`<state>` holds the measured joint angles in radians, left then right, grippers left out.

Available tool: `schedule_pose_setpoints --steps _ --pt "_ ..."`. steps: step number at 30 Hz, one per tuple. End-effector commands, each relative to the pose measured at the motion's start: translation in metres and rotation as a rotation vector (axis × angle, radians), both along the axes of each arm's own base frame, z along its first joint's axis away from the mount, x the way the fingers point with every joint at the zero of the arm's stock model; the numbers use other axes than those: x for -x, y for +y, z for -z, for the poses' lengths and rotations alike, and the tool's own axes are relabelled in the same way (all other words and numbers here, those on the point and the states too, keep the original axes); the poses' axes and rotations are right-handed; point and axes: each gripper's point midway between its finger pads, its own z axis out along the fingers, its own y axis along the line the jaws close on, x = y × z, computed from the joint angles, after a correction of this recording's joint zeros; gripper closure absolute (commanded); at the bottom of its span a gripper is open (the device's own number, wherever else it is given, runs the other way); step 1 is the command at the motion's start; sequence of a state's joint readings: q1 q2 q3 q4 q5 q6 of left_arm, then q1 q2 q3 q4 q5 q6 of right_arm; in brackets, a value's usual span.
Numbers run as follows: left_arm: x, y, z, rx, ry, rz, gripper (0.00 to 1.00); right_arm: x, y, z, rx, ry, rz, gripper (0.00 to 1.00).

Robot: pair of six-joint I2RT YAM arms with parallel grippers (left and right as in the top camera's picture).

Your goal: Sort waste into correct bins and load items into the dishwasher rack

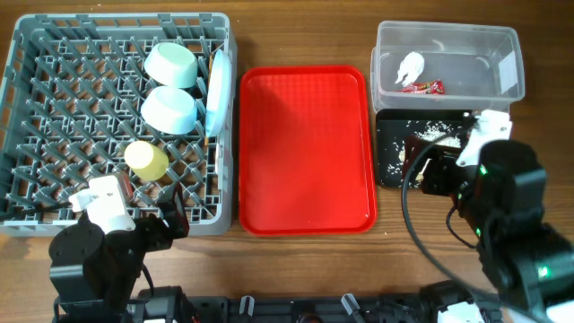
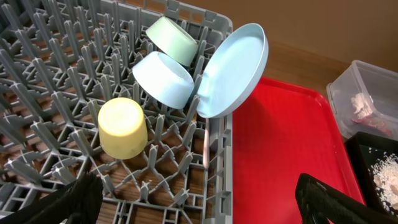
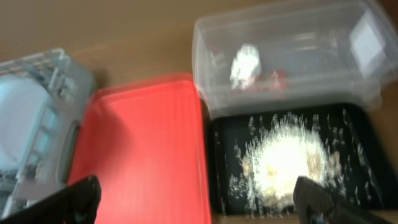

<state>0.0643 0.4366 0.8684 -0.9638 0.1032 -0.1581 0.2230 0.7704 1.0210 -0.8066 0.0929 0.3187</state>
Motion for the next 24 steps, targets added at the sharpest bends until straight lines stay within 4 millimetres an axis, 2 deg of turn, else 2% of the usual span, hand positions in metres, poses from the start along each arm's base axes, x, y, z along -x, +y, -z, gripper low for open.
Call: schedule_pose_setpoints --steps 1,5,11,19,22,24 --pt "0.000 -0.003 0.004 -0.008 0.004 0.027 0.00 0.010 0.004 -0.014 0.089 -0.216 -0.130 0.00" --pt "0.000 -0.003 0.004 -0.009 0.004 0.026 0.00 0.023 -0.012 -0.011 0.057 -0.457 -0.058 0.00" --pt "0.000 -0.003 0.004 -0.008 0.004 0.027 0.00 0.037 -0.020 -0.004 0.052 -0.728 -0.020 0.00" --pt "0.000 -0.003 0.004 -0.009 0.004 0.026 0.00 0.025 -0.020 0.033 0.044 -0.878 -0.006 0.00" --pt "0.000 -0.003 0.004 -0.009 0.004 0.026 0.00 0.020 -0.017 0.053 0.080 -0.808 -0.028 0.00" --pt "0.000 -0.003 0.004 -0.008 0.004 0.027 0.00 0.015 -0.013 0.082 0.118 -0.694 -0.066 0.00"
